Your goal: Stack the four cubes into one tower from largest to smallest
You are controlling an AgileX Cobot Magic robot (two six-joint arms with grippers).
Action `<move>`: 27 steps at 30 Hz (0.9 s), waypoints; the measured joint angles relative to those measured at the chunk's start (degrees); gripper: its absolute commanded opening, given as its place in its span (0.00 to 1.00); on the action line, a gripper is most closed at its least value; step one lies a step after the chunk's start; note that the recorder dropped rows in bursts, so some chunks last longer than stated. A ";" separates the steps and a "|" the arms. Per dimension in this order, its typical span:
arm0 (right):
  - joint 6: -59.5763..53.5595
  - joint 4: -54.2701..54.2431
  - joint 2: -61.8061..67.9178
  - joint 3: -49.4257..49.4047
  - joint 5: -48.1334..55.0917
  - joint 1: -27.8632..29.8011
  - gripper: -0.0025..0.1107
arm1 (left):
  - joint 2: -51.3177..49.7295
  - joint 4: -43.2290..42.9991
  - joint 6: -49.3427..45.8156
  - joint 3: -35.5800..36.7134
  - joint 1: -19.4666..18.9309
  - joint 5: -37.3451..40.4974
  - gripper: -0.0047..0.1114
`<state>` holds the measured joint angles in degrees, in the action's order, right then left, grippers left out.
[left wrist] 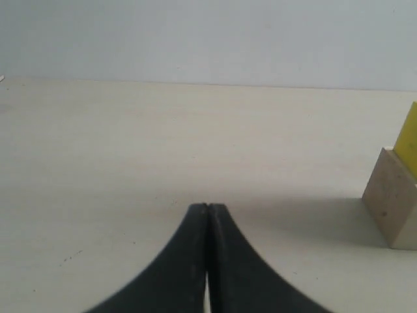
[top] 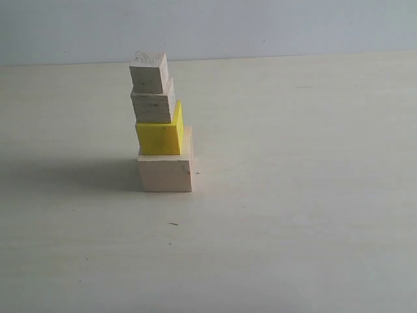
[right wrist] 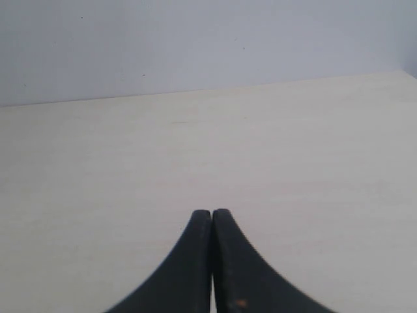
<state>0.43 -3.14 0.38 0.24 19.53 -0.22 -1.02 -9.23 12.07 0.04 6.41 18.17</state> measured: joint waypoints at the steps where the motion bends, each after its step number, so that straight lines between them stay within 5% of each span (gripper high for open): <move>1: 0.00 0.00 0.00 0.00 0.00 0.00 0.02 | 0.09 0.00 0.00 0.00 0.00 0.41 0.04; 27: 0.00 0.00 0.00 0.00 0.00 0.00 0.02 | 0.66 2.34 0.00 0.00 0.00 1.95 0.04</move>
<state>0.43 -3.14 0.38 0.24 19.53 -0.22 -0.36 -6.89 12.07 0.04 6.41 20.12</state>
